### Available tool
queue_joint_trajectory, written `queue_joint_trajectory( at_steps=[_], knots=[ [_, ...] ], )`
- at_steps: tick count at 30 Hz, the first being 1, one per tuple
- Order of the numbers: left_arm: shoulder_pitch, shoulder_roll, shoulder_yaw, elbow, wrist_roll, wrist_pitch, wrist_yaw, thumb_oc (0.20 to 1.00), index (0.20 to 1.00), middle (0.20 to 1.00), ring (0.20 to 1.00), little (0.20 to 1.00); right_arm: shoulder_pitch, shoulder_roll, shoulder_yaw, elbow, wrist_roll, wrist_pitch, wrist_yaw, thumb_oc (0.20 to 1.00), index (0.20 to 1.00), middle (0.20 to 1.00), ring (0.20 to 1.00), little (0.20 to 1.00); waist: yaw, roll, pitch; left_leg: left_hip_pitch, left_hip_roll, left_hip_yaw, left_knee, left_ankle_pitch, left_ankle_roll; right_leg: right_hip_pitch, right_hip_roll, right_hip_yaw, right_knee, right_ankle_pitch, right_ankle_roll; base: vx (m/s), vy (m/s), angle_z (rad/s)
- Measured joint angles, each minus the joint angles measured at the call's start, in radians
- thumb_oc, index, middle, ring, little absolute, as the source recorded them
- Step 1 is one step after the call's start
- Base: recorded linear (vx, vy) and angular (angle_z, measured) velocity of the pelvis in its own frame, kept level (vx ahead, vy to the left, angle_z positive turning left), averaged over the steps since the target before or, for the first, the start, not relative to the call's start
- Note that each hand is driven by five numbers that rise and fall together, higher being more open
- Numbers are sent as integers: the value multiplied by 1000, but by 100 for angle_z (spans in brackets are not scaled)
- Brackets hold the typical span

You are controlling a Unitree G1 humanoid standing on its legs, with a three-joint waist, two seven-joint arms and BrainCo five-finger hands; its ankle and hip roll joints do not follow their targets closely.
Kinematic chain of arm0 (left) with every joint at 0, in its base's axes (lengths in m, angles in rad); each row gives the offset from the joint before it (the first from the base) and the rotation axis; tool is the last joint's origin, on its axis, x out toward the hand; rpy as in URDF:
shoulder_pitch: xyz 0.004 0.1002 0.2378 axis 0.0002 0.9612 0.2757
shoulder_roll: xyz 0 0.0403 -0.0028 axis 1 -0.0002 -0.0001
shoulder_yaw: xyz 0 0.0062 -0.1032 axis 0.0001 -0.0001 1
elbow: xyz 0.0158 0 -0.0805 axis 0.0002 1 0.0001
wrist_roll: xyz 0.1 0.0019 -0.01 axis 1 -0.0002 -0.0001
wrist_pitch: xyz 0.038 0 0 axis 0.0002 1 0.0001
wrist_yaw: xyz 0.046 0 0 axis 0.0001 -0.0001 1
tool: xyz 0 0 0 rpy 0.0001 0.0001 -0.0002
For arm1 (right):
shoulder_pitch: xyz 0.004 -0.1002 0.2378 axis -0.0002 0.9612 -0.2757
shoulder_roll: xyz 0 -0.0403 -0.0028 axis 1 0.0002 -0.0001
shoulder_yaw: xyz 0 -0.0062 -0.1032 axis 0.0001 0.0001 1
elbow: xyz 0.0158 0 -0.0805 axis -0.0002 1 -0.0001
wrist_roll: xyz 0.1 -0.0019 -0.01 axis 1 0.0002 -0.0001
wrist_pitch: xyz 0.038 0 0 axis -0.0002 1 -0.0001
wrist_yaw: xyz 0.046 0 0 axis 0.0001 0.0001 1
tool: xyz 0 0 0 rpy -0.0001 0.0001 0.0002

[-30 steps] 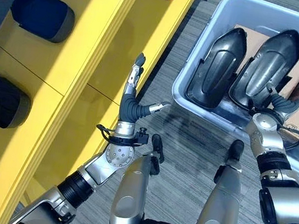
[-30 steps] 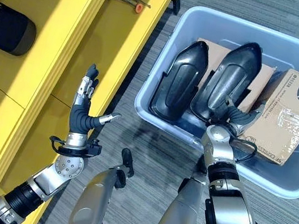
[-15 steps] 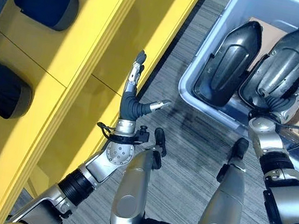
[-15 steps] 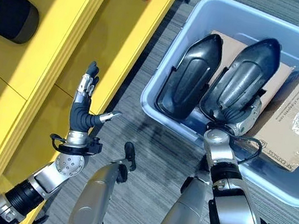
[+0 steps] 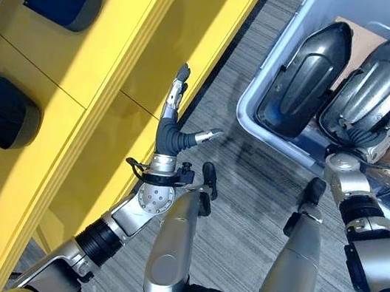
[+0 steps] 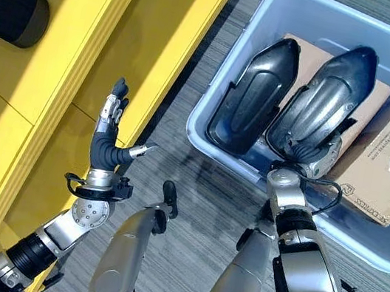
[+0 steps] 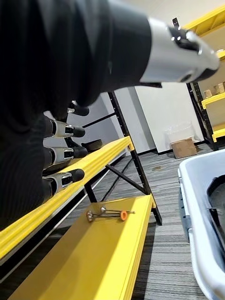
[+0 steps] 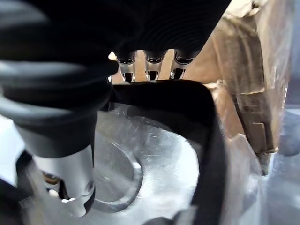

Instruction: Move parts from the plastic box to the shelf.

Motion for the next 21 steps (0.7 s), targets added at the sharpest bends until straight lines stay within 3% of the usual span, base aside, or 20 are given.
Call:
queue_joint_trajectory(
  at_steps=[4, 8, 21],
  knots=[
    [-1, 6, -1, 0, 1, 0, 0, 1000, 1000, 1000, 1000, 1000, -1, 37, -35, -13, 51, -55, -8, 1000, 1000, 1000, 1000, 1000, -12, 0, 0, 0, 1, 2, 1, -4, 5, -1, 1, 2, -4, -1, 0, 5, 8, -1],
    [-2, 6, -1, 0, 1, 0, 1, 1000, 1000, 1000, 1000, 1000, 2, 75, -76, -18, 197, -151, -5, 1000, 1000, 1000, 1000, 1000, -20, 0, 0, 0, 1, 10, 1, -7, 6, -8, 1, 10, -4, -1, 0, 20, 14, -4],
    [-6, 6, -2, 0, 1, 1, 0, 1000, 1000, 1000, 1000, 1000, 2, 71, -76, -41, 267, -171, 15, 1000, 1000, 1000, 1000, 1000, -28, 0, 0, 0, 1, 12, 4, -8, 7, -10, 2, 13, 0, -1, 0, 0, 0, 0]
  ],
)
